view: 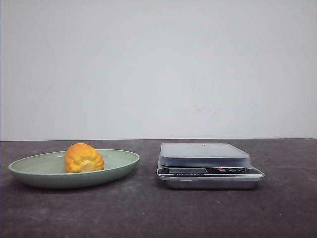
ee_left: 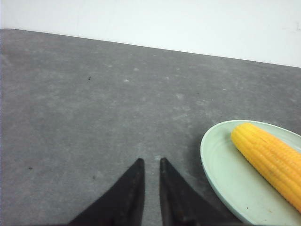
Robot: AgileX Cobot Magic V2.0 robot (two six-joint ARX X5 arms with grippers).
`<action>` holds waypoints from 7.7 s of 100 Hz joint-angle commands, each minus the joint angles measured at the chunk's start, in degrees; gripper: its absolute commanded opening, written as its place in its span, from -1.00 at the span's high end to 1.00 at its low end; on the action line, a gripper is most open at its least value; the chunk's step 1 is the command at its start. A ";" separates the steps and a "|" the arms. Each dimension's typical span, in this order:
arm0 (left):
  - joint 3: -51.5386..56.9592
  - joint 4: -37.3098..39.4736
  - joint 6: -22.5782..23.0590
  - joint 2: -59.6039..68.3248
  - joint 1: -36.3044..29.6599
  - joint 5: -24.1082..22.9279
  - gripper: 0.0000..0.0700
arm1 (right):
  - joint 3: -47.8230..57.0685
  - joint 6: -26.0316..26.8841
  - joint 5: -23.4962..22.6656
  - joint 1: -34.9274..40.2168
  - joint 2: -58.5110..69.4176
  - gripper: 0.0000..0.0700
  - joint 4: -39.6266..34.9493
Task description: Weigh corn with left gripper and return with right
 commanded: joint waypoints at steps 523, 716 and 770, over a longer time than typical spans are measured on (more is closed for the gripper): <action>91.25 -20.09 -21.86 114.42 -47.01 -4.44 0.97 | 46.82 6.60 -14.78 4.94 31.78 -0.81 -28.20; 89.48 -73.24 -23.80 24.04 -33.40 -27.85 -0.47 | 48.11 11.65 -13.57 25.03 56.37 -0.91 -15.19; 68.19 -73.07 -19.15 14.88 -22.01 -12.85 -0.47 | 65.35 12.68 -2.21 30.67 90.12 -0.90 -17.09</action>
